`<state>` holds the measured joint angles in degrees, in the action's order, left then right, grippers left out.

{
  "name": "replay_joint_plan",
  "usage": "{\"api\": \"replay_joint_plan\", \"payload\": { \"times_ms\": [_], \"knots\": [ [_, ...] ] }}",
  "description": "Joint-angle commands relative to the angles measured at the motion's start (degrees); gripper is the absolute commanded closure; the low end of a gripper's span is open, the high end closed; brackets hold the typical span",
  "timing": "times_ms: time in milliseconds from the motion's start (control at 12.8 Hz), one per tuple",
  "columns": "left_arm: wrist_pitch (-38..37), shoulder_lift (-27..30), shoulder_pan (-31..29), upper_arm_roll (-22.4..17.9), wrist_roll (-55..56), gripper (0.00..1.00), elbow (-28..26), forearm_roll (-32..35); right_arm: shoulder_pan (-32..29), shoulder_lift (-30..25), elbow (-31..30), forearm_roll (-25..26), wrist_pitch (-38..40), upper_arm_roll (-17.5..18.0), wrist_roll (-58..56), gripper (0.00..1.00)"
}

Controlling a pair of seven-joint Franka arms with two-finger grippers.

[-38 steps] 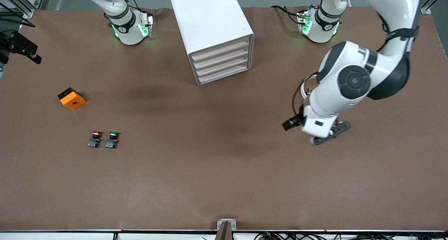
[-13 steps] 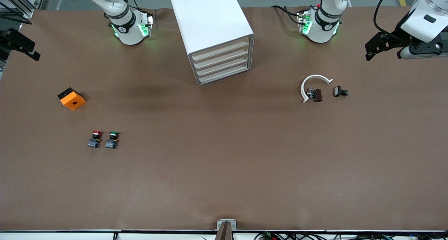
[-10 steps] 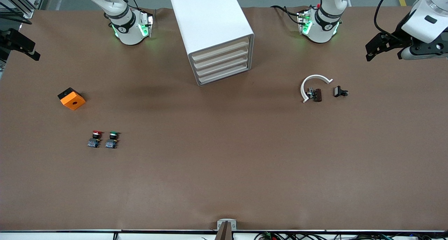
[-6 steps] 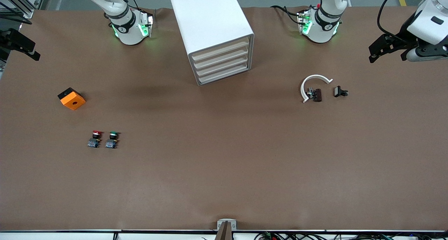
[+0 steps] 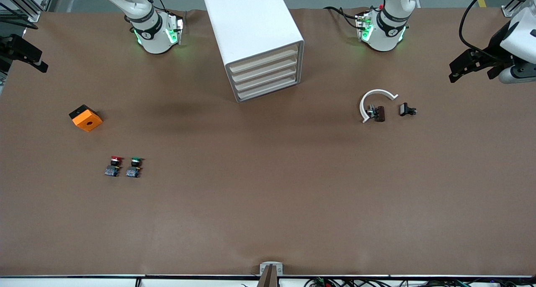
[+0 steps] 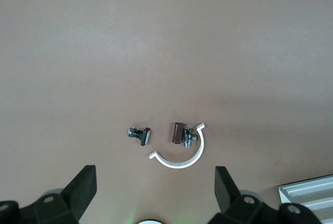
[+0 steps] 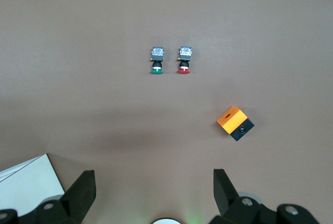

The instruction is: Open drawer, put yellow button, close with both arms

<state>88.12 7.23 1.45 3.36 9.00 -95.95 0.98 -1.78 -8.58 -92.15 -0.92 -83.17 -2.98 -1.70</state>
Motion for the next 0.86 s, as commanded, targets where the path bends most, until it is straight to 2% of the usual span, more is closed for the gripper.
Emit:
{"api": "replay_joint_plan", "payload": {
  "times_ms": [0,781],
  "knots": [
    [-1.6,-0.7,0.0,0.1,-0.2,0.0,1.9,0.2,-0.9,-0.8,-0.5,-0.8,0.9,0.3,0.7,0.0],
    [-1.8,-1.0,0.2,0.2,2.0,0.0,1.7,-0.2,-0.8,-0.7,-0.1,-0.1,1.6,0.5,0.9,0.0]
  ]
}}
